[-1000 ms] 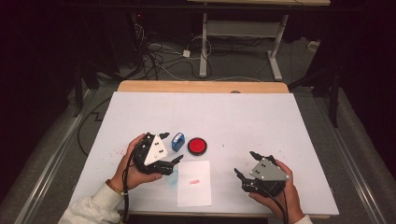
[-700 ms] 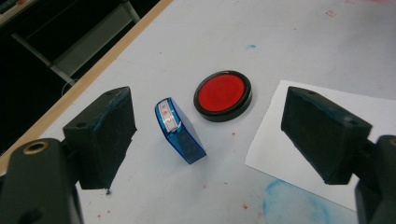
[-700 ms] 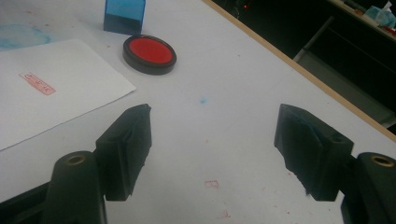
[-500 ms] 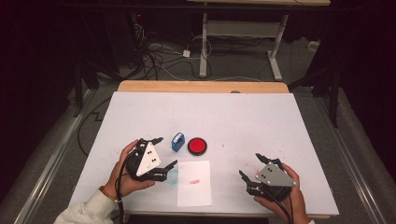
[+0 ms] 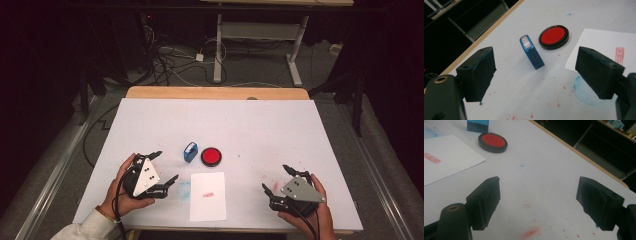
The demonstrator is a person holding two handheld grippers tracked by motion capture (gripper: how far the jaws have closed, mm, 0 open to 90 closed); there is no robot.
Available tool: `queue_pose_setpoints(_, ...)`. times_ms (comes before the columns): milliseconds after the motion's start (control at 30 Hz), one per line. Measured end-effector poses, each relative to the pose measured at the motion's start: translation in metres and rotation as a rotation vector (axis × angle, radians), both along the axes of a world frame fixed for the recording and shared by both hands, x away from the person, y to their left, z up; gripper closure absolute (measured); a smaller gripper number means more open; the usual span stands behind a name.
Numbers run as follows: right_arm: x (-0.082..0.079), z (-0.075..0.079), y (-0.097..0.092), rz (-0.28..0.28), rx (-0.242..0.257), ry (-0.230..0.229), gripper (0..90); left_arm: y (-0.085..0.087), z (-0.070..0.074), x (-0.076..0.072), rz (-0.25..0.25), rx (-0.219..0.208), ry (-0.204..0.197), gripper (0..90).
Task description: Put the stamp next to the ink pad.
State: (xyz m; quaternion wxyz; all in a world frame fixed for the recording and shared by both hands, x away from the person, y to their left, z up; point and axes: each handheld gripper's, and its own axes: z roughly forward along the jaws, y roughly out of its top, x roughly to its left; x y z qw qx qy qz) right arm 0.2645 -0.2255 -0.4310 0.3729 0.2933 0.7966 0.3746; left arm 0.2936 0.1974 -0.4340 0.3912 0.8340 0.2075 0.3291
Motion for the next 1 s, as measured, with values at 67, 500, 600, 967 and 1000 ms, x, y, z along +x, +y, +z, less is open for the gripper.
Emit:
queue_pose_setpoints(67,0.0,-0.002,-0.002,-0.009,0.001,0.0,18.8,0.005,-0.002,-0.001,0.01,-0.006,0.008,16.0)
queue_pose_setpoints(500,-0.003,-0.011,-0.022,-0.066,-0.001,0.014,19.0,0.028,-0.019,-0.008,0.065,0.026,0.069,16.0)
queue_pose_setpoints(600,-0.004,-0.015,-0.029,-0.088,0.007,0.025,19.0,0.031,-0.025,-0.011,0.071,0.038,0.091,16.0)
queue_pose_setpoints(967,-0.008,-0.025,-0.038,-0.124,0.016,0.052,18.9,0.03,-0.04,-0.015,0.086,0.067,0.163,16.0)
queue_pose_setpoints(1000,-0.008,-0.025,-0.037,-0.121,0.02,0.051,19.0,0.03,-0.04,-0.015,0.081,0.062,0.166,16.0)
